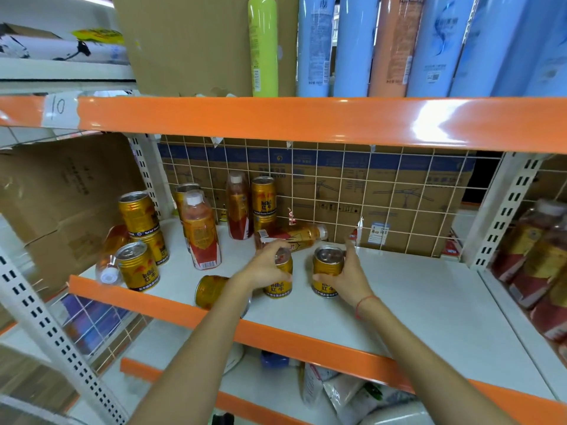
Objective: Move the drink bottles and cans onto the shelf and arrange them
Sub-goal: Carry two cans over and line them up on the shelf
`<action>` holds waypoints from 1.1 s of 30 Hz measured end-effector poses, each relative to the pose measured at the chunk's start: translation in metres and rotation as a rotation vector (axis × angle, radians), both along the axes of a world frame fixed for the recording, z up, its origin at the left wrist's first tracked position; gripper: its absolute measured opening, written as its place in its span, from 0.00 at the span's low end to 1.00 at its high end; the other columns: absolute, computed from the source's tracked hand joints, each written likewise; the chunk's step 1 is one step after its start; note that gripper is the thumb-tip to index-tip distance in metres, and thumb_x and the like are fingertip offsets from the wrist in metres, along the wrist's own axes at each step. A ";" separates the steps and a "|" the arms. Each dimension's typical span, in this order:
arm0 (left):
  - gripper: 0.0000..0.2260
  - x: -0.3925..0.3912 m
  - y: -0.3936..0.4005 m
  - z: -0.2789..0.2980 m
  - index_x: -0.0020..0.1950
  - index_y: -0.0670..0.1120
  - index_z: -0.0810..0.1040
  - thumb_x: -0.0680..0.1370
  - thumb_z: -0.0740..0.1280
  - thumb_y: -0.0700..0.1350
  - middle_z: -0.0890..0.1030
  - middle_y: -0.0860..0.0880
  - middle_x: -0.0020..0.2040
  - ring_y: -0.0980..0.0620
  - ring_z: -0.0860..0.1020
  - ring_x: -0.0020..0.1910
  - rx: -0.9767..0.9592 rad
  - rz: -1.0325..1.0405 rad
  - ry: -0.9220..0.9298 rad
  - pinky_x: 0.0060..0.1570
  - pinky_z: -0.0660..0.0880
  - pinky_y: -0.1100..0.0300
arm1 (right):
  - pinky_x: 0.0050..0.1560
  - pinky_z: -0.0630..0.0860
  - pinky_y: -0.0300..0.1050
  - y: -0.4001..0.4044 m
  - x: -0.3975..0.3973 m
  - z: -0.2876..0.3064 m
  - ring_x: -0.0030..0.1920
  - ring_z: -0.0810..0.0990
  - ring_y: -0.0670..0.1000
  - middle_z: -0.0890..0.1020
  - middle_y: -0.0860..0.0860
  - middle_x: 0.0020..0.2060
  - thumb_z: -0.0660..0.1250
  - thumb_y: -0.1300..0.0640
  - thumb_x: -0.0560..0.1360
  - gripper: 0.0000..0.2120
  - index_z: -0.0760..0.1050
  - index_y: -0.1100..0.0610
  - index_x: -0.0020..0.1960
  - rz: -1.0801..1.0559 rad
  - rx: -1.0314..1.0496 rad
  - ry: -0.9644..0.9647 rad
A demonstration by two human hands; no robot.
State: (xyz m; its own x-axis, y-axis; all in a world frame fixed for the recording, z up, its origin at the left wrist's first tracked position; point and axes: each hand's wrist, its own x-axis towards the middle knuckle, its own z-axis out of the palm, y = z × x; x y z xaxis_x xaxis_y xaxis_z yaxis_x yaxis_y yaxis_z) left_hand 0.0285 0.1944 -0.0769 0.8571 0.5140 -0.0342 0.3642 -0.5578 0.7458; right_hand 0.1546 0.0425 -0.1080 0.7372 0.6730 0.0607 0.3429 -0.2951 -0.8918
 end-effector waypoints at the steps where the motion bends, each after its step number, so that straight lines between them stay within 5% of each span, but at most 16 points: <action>1: 0.35 0.001 -0.007 -0.008 0.71 0.49 0.64 0.69 0.75 0.37 0.66 0.48 0.69 0.47 0.67 0.68 0.010 0.092 -0.111 0.65 0.68 0.56 | 0.68 0.64 0.47 -0.001 -0.007 -0.008 0.69 0.67 0.54 0.67 0.53 0.69 0.80 0.60 0.62 0.55 0.47 0.51 0.76 -0.028 0.065 0.044; 4: 0.44 0.003 -0.028 -0.028 0.76 0.48 0.55 0.67 0.77 0.36 0.63 0.46 0.71 0.47 0.65 0.70 -0.092 0.439 -0.409 0.67 0.66 0.54 | 0.67 0.64 0.43 0.001 -0.018 -0.025 0.68 0.68 0.53 0.68 0.53 0.69 0.79 0.63 0.62 0.53 0.48 0.54 0.76 -0.093 0.130 0.074; 8: 0.47 0.008 -0.045 -0.061 0.77 0.45 0.52 0.67 0.78 0.39 0.66 0.42 0.71 0.43 0.67 0.70 -0.242 0.622 -0.435 0.66 0.68 0.51 | 0.66 0.67 0.46 0.003 -0.023 -0.030 0.66 0.71 0.55 0.71 0.54 0.66 0.78 0.60 0.64 0.46 0.55 0.54 0.73 -0.164 0.136 0.070; 14: 0.34 0.008 -0.041 -0.066 0.66 0.43 0.67 0.65 0.78 0.40 0.76 0.42 0.59 0.43 0.76 0.58 -0.193 0.660 -0.345 0.58 0.74 0.48 | 0.60 0.70 0.45 0.006 -0.023 -0.025 0.60 0.74 0.56 0.75 0.54 0.60 0.78 0.59 0.64 0.34 0.63 0.54 0.64 -0.216 0.094 0.033; 33: 0.34 -0.001 -0.104 -0.028 0.66 0.45 0.65 0.65 0.77 0.47 0.73 0.47 0.59 0.49 0.73 0.58 -0.038 0.490 -0.376 0.53 0.71 0.61 | 0.56 0.75 0.46 -0.071 -0.029 0.005 0.57 0.77 0.54 0.76 0.51 0.59 0.77 0.55 0.65 0.37 0.60 0.52 0.69 -0.249 0.166 -0.070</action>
